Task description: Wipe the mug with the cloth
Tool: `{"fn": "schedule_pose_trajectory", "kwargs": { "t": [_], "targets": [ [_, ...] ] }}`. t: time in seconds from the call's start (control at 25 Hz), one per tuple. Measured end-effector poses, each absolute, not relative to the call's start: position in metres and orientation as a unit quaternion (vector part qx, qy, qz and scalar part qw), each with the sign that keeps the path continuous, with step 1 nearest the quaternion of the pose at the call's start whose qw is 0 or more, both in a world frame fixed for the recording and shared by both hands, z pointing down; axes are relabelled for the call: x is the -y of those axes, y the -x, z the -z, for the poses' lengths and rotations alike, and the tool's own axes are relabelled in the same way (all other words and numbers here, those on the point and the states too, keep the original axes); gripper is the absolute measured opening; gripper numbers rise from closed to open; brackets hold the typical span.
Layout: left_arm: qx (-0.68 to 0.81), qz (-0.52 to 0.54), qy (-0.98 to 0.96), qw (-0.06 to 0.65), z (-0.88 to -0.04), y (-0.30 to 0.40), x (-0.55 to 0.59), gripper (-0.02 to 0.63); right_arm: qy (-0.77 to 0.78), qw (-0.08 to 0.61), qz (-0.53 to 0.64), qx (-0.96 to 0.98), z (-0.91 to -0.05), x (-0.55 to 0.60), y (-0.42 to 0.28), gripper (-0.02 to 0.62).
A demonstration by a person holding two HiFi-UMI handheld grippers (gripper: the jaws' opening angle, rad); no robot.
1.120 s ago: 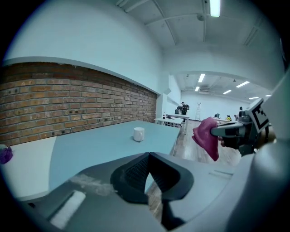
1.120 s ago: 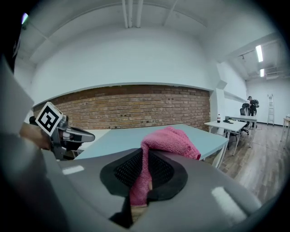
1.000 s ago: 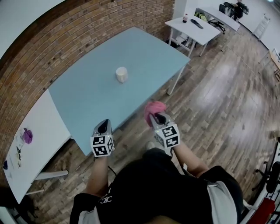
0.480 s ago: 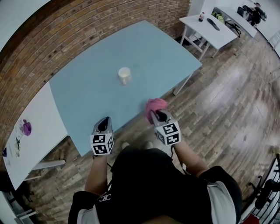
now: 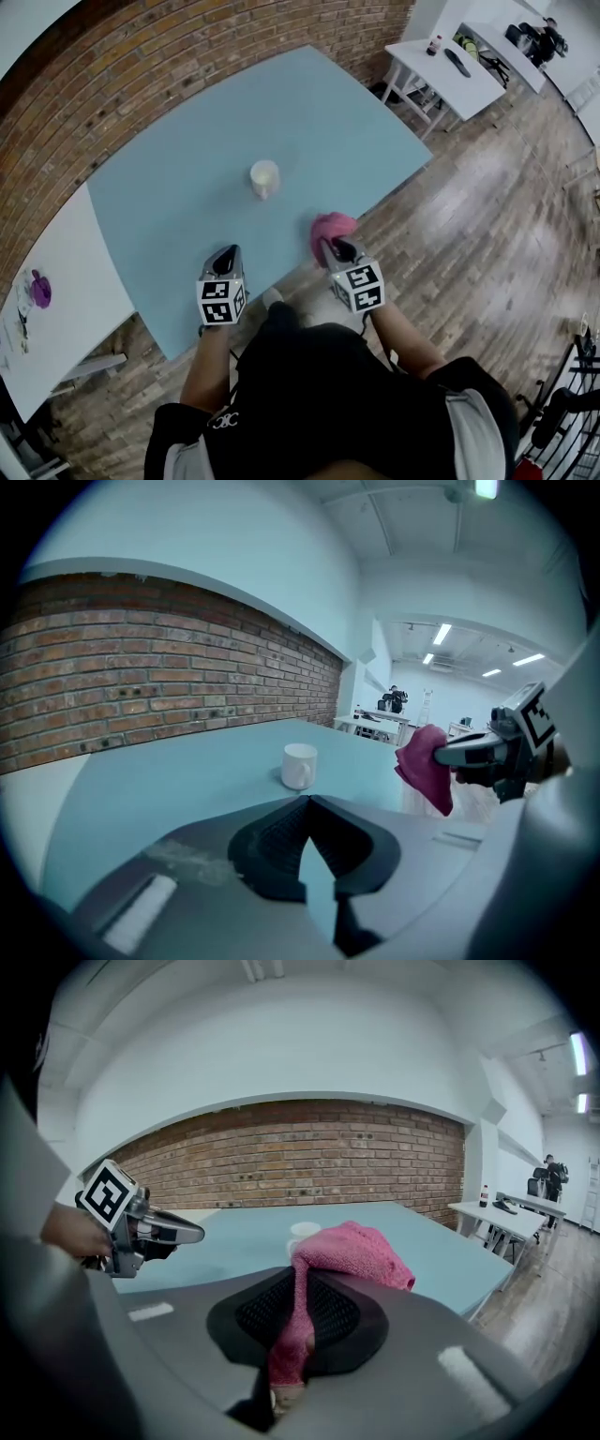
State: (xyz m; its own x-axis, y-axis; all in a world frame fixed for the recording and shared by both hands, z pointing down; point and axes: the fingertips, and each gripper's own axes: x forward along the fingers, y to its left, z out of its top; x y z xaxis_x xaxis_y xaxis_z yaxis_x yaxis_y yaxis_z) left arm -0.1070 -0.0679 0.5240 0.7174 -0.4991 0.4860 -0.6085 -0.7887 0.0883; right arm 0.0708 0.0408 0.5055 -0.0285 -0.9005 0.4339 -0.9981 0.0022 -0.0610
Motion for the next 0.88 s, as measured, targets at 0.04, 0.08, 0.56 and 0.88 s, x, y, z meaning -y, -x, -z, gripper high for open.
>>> {"fn": "schedule_pose_trajectory", "kwargs": {
  "t": [0.04,0.08,0.56,0.88],
  "targets": [
    [0.299,-0.225,-0.920,0.122,-0.525,0.102,0.076,0.006,-0.683,0.141,-0.179,0.694,-0.506,-0.034,-0.074,0.035],
    [0.297,-0.223,-0.920,0.123,-0.527,0.097,0.083,0.006,-0.680,0.148,-0.179,0.695,-0.507,-0.026,-0.077,0.035],
    [0.250,-0.204,-0.934,0.157,-0.536,0.050,0.140,0.031,-0.655,0.200,-0.188,0.704,-0.510,0.061,-0.081,0.035],
    [0.241,-0.223,-0.932,0.155,-0.548,0.017,0.131,0.141,-0.631,0.229,-0.208,0.712,-0.526,0.074,-0.108,0.037]
  ]
}}
